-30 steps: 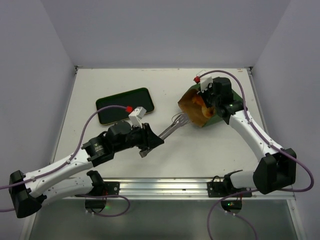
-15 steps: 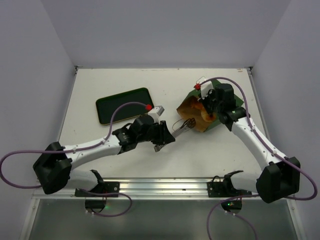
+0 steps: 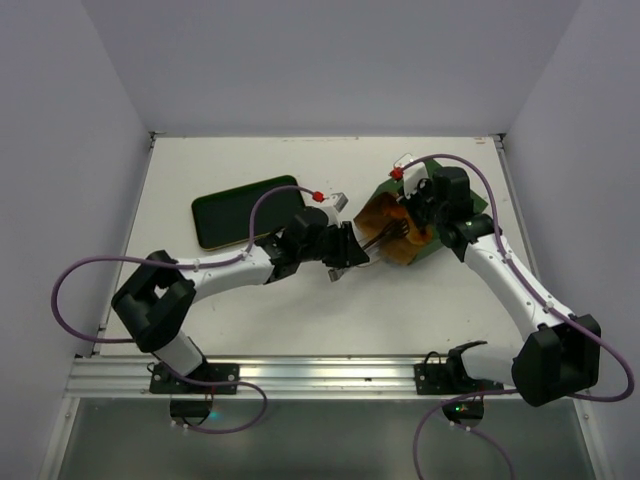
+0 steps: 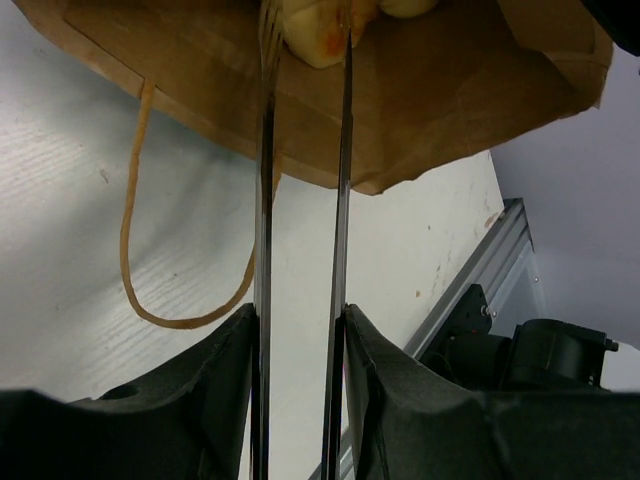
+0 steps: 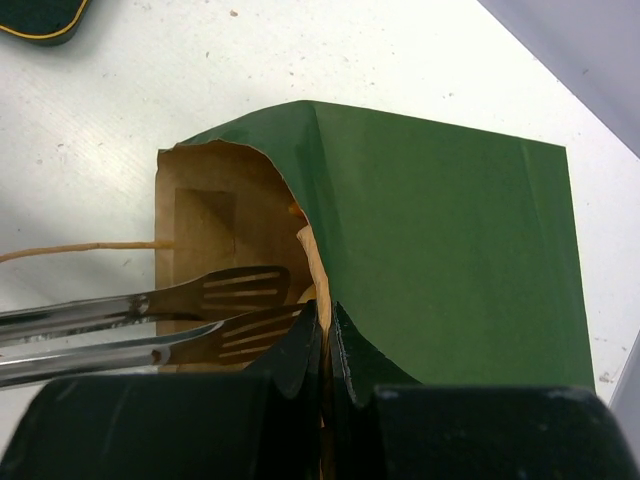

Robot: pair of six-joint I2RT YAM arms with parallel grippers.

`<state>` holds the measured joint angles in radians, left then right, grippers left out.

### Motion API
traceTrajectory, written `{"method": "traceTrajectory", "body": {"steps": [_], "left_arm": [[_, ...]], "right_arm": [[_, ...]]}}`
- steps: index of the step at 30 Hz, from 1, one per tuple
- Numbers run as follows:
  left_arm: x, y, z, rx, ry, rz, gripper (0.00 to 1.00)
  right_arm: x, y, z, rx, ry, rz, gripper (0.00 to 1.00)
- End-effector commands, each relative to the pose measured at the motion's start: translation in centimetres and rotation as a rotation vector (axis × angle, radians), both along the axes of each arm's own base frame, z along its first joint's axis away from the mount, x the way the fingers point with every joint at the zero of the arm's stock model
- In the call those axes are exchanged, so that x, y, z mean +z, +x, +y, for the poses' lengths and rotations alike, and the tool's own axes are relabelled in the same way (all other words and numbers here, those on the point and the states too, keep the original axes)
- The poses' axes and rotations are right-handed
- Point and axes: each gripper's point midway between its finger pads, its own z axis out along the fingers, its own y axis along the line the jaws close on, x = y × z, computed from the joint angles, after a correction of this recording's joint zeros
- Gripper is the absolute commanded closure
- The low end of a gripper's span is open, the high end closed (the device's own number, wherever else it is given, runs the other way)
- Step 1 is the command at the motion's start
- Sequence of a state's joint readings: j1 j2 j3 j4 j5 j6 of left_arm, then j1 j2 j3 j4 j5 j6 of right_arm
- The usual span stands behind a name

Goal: Take the fake bread out of the paper bag

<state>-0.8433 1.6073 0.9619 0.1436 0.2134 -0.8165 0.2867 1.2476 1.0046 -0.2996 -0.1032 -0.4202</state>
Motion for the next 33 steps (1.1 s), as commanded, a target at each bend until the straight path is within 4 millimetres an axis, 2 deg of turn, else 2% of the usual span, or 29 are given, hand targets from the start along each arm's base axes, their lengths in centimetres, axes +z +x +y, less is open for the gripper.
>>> {"method": "traceTrajectory", "body": {"steps": [1,10,17,33], "left_arm": [[3.2,1.9,-1.5,-0.021,-0.087,-0.080,0.58],[3.1,3.4,-1.8,-0.023,-0.081,-0.084,0.55],[2.1,3.9,-1.8,-0.023,-0.065,-0.069,0.52],[0.6,4.2,-2.9,-0.080,-0.063,-0.024,0.50]], "right_arm": [[1.2,-0.1,0.1,0.012,0.028,-0.034,1.00],[1.0,-0.1,0.1,0.009,0.039,-0.023,1.00],[0.9,-0.1,0.1,0.013,0.044,-0.017,1.00],[0.5,0.0,0.4,0.018,0.054,0.007,1.00]]}}
